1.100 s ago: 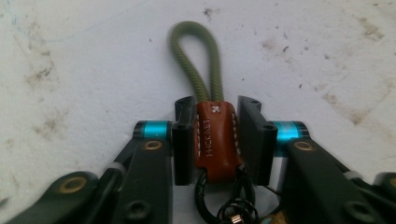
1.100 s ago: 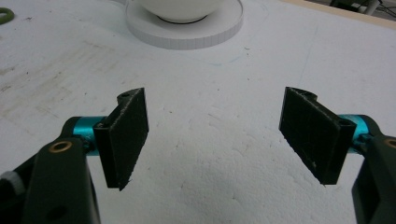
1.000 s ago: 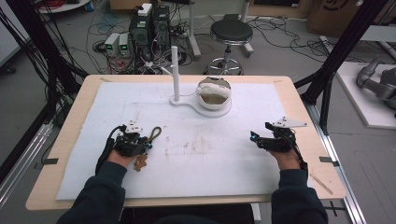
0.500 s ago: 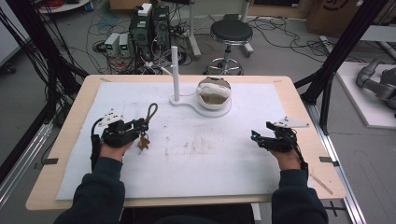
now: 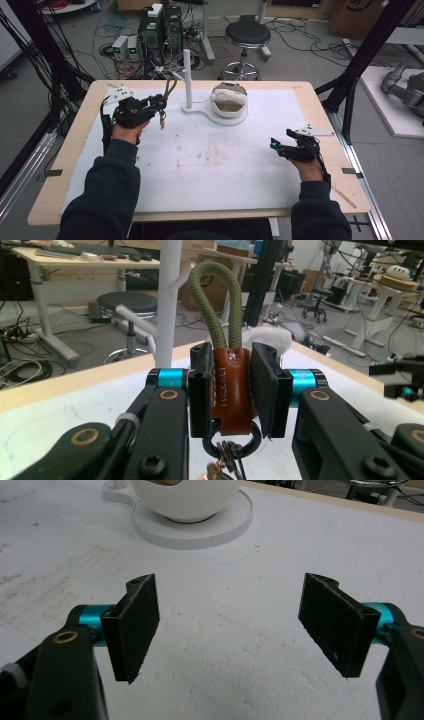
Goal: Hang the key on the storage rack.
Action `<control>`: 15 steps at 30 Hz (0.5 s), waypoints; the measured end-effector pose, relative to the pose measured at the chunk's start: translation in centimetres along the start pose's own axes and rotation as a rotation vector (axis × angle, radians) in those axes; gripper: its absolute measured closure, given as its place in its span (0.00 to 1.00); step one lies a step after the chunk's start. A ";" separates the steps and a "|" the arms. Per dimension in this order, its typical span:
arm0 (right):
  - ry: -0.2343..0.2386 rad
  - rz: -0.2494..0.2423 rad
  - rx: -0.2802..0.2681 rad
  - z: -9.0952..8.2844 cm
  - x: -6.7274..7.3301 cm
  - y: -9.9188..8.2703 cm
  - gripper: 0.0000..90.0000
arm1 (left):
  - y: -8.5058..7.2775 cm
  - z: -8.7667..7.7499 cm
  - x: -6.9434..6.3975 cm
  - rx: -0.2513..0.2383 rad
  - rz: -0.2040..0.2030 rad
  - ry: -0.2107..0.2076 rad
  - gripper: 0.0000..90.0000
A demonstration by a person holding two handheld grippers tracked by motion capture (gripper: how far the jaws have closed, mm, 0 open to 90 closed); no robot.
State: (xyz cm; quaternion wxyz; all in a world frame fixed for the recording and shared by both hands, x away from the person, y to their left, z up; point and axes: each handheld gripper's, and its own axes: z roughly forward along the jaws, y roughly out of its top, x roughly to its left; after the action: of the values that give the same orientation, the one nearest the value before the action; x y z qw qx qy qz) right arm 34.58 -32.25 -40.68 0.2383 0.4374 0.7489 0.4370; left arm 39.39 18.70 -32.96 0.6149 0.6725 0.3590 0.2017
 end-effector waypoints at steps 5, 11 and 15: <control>-0.001 0.001 0.000 0.0 -0.1 -0.1 0.27 | 1.9 2.0 0.2 0.012 0.024 -0.006 0.79; 0.001 0.000 0.001 0.0 -0.2 -0.2 0.27 | 2.1 4.3 0.4 0.076 0.050 0.037 0.78; 0.001 0.005 0.003 -0.1 -0.3 -0.3 0.27 | 2.2 5.5 0.3 0.096 0.053 0.067 0.78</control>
State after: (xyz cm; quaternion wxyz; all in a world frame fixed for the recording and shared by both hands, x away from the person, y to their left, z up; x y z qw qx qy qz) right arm 34.55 -32.58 -40.88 0.2360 0.4394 0.7485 0.4370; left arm 44.02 15.22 -31.75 0.5641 0.7034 0.3707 0.2227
